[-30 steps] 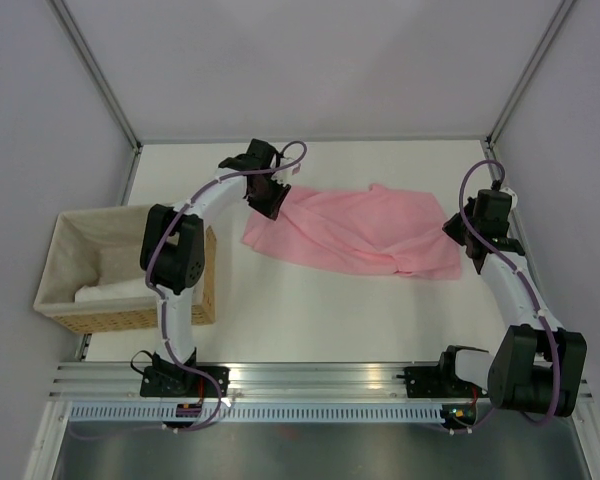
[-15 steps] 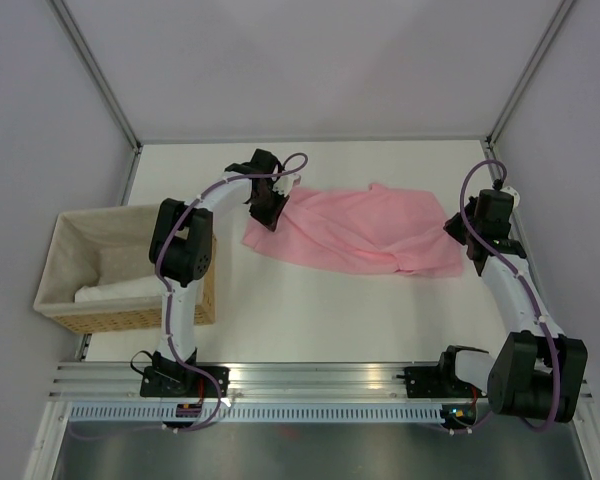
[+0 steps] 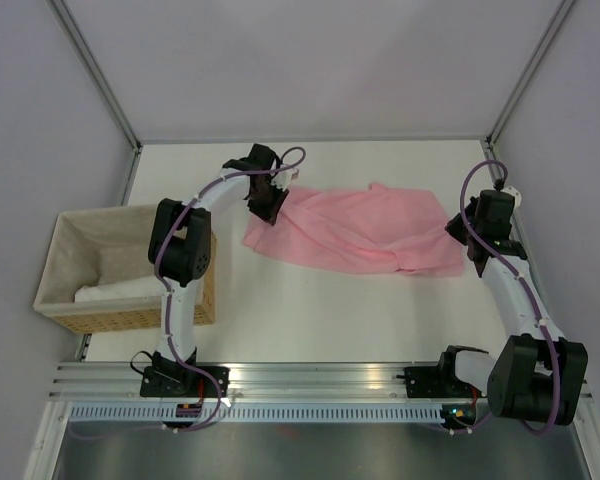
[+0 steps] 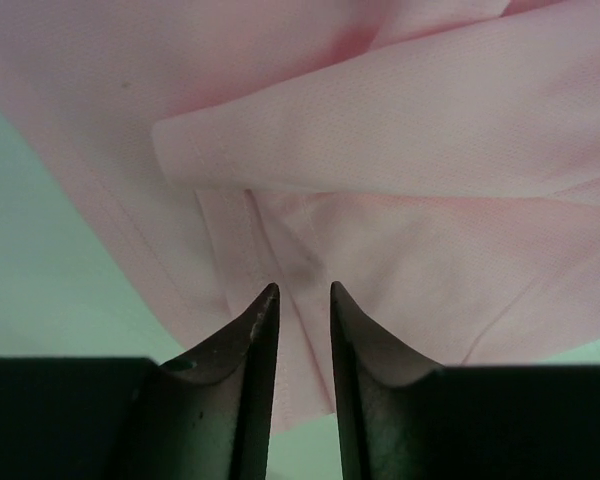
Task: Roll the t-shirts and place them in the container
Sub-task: Flatten the tshirt
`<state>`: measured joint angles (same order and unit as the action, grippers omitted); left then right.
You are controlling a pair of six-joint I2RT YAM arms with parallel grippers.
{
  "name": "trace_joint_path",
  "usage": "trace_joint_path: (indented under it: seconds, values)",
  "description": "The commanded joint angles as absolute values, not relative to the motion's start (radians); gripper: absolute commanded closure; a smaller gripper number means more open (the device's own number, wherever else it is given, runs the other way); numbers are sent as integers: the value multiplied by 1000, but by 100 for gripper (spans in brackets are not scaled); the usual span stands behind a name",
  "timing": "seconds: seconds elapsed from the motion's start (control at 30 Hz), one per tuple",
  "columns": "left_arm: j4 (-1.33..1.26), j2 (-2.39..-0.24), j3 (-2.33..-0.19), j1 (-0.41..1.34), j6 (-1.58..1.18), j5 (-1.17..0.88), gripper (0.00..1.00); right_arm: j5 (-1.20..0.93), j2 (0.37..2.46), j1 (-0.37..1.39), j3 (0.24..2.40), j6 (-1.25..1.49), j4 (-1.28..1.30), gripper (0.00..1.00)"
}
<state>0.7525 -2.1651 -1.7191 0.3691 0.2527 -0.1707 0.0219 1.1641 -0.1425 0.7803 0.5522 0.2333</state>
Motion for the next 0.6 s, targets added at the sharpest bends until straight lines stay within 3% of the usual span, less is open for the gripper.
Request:
trace_joint_path:
  seconds: [0.0, 0.37, 0.57]
  values:
    - [738, -2177, -1752, 348, 247, -164, 67, 46, 1132, -149, 801, 538, 225, 100]
    - [798, -2220, -1738, 348, 267, -337, 67, 60, 1118, -147, 799, 537, 232, 100]
    - [796, -2206, -1755, 350, 268, -342, 81, 60, 1121, -149, 798, 538, 232, 100]
